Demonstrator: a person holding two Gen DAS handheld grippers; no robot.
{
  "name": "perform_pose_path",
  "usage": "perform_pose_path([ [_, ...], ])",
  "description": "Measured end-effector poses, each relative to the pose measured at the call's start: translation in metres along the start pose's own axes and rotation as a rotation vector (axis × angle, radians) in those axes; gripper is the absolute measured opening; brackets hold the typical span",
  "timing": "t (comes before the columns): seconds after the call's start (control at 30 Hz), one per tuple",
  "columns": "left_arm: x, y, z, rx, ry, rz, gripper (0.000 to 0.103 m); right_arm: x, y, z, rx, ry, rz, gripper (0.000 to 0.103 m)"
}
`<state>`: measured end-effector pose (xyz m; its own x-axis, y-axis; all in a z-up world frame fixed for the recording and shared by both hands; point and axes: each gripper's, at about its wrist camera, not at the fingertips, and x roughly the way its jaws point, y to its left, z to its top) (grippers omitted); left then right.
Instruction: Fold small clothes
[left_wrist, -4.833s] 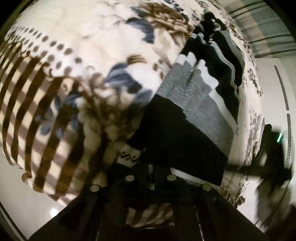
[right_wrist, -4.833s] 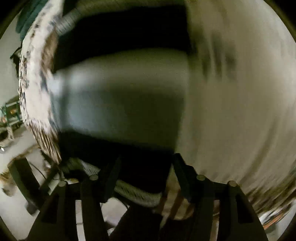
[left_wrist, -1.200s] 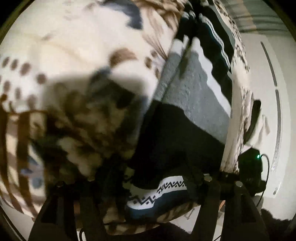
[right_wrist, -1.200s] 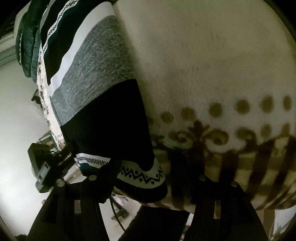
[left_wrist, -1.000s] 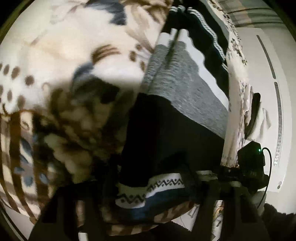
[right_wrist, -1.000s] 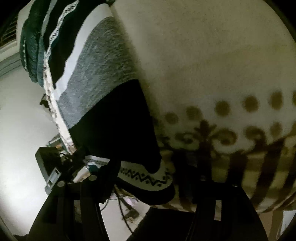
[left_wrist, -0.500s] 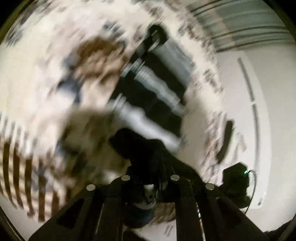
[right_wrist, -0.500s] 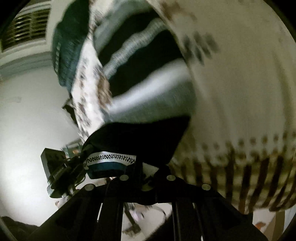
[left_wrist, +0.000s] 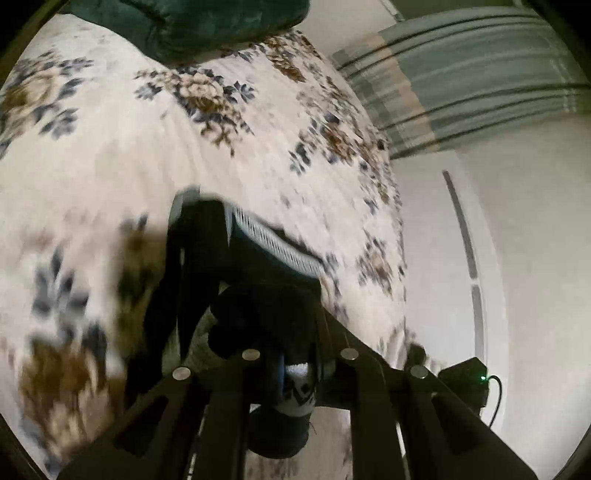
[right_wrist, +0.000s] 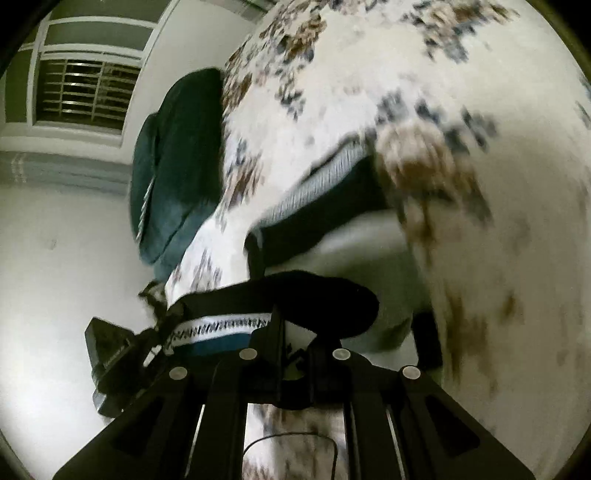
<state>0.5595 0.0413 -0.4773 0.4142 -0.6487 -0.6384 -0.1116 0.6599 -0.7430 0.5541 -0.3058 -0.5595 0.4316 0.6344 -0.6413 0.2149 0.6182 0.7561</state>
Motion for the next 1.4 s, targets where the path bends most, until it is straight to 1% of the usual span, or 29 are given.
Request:
perform_pose_path([
  [0.07,0.026,0.009,0.029,-0.027,0.03,-0.008,0.011,0.022,0.004,0.04,0.001,-0.008,-0.017,0.01],
  [0.13,0.051,0.024,0.056,-0.091,0.063,-0.014,0.016,0.039,0.0,0.067,0.032,-0.002,-0.017,0.01],
  [0.2,0.057,0.036,0.071,-0.144,0.049,-0.028,0.032,0.059,-0.008,0.094,0.085,0.012,0.002,0.014],
  [0.23,0.056,0.04,0.076,-0.165,0.028,-0.041,0.038,0.068,-0.012,0.106,0.119,0.011,0.011,0.019],
  [0.27,0.053,0.047,0.081,-0.186,-0.012,-0.069,0.049,0.074,-0.016,0.11,0.141,0.019,0.025,0.024],
  [0.3,0.049,0.049,0.085,-0.194,-0.039,-0.091,0.051,0.08,-0.021,0.117,0.171,0.023,0.045,0.034],
  [0.33,0.046,0.052,0.089,-0.195,-0.054,-0.096,0.051,0.082,-0.024,0.123,0.188,0.01,0.056,0.04],
  [0.37,0.045,0.054,0.093,-0.189,-0.058,-0.088,0.051,0.081,-0.025,0.126,0.186,-0.007,0.05,0.043],
  [0.4,0.044,0.054,0.094,-0.167,-0.06,-0.074,0.051,0.079,-0.026,0.125,0.175,-0.011,0.044,0.046],
  [0.43,0.043,0.053,0.094,-0.131,-0.056,-0.049,0.051,0.078,-0.027,0.126,0.156,-0.009,0.034,0.054],
  [0.5,0.046,0.046,0.091,-0.027,-0.022,0.015,0.051,0.073,-0.027,0.123,0.11,-0.008,-0.006,0.064],
  [0.6,0.056,0.041,0.079,0.109,0.034,0.106,0.051,0.071,-0.026,0.115,0.016,0.004,-0.097,0.066],
  [0.67,0.073,0.041,0.073,0.188,0.088,0.176,0.051,0.081,-0.026,0.11,-0.055,0.037,-0.187,0.066],
  [0.77,0.101,0.042,0.074,0.258,0.152,0.248,0.051,0.102,-0.027,0.111,-0.113,0.072,-0.26,0.066],
  [0.8,0.111,0.043,0.077,0.279,0.154,0.267,0.048,0.111,-0.027,0.114,-0.124,0.08,-0.273,0.066],
  [0.83,0.115,0.042,0.079,0.295,0.141,0.272,0.047,0.12,-0.027,0.117,-0.133,0.081,-0.282,0.065],
  [0.87,0.117,0.041,0.083,0.311,0.118,0.271,0.015,0.128,-0.027,0.121,-0.147,0.082,-0.288,0.062],
  [0.9,0.119,0.039,0.087,0.314,0.113,0.276,0.007,0.132,-0.025,0.123,-0.16,0.074,-0.295,0.033],
  [0.93,0.118,0.039,0.091,0.303,0.11,0.258,0.007,0.135,-0.023,0.126,-0.173,0.054,-0.322,0.007],
  [0.97,0.111,0.037,0.095,0.287,0.087,0.224,0.007,0.135,-0.02,0.13,-0.175,0.028,-0.343,0.006],
  [1.0,0.109,0.037,0.097,0.281,0.076,0.22,0.007,0.132,-0.018,0.132,-0.172,0.007,-0.335,0.006],
  [1.1,0.12,0.051,0.103,0.266,0.102,0.251,0.007,0.126,-0.016,0.138,-0.152,-0.05,-0.38,0.005],
  [1.17,0.136,0.068,0.102,0.215,0.167,0.264,0.007,0.139,-0.023,0.142,-0.137,-0.01,-0.429,0.005],
  [1.2,0.137,0.069,0.102,0.202,0.176,0.262,0.008,0.147,-0.024,0.142,-0.157,0.019,-0.463,0.005],
  [1.27,0.13,0.069,0.103,0.175,0.179,0.23,0.015,0.155,-0.023,0.142,-0.177,0.074,-0.49,0.006],
  [1.3,0.123,0.069,0.103,0.157,0.177,0.216,0.029,0.154,-0.024,0.144,-0.168,0.08,-0.483,0.009],
  [1.33,0.114,0.069,0.103,0.142,0.17,0.194,0.04,0.148,-0.024,0.145,-0.149,0.088,-0.45,0.016],
  [1.37,0.103,0.068,0.102,0.128,0.153,0.166,0.055,0.14,-0.026,0.145,-0.131,0.105,-0.401,0.024],
  [1.4,0.087,0.067,0.1,0.115,0.121,0.139,0.061,0.134,-0.027,0.144,-0.121,0.116,-0.371,0.048],
])
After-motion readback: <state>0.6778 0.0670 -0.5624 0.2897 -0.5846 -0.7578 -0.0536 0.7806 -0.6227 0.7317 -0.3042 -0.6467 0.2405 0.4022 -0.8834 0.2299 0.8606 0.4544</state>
